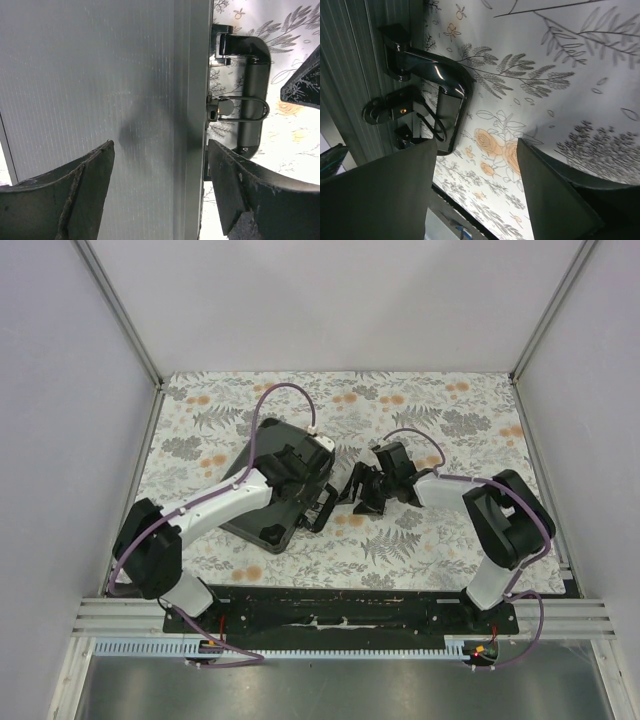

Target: Pack up texas hold em set

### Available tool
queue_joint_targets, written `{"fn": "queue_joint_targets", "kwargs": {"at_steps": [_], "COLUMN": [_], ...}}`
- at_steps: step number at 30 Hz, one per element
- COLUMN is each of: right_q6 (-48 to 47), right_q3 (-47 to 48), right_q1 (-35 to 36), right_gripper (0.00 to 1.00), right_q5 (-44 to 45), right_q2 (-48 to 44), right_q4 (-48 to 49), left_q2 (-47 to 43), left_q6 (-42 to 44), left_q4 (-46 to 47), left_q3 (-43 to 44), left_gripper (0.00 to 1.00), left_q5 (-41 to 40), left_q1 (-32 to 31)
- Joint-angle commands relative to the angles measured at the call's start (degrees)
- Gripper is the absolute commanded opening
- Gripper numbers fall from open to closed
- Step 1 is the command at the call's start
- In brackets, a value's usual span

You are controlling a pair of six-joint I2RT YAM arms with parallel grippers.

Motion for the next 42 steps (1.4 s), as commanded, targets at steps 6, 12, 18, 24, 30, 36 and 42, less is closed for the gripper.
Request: {"fn": "queue_joint_targets", "kwargs": {"at_steps": [6,12,18,24,30,36,42], "right_q6": [1.76,2.99,2.90,3.16,4.04,4.31,4.57], "right_q3": [1.21,3.50,5.43,5.17,4.38,3.94,3.85], "right_q1": [2.71,4.21,4.74,4.83,4.83,4.83,4.74], "right_gripper": [0.71,0.60,0.40,0.31,0.29,0.30,0.30], "right_q5": [-4.81,-2.53,1.16,4.33,4.86,5.21,5.38], "right_q2": [4.87,8.39,9.72,10.24,10.95,10.68,10.33], "right_q4": [6.38,4.62,-1.08,-4.78,-5.23,-5.14,-5.14], "left_q2": [6.14,7.99,6.77,5.27,3.16,0.26,-3.78], "left_q6": [4.25,3.29,2.49,2.76,3.46,5.39,8.37], "left_q4": [-4.60,-6.18,-6.80,-8.29,-9.35,-11.02,-11.81], "left_q3": [2.49,2.76,3.64,5.83,7.94,10.32,12.86], "left_gripper": [0.84,0.82,0.70,0.68,0.66,0.66,0.66], "left_q5": [-9.61,-14.98,-15.69,-17.44,-16.48,-15.87,-10.52], "left_q1": [-1.11,-1.28,-1.28,-0.76,1.43,5.74,13.29]}}
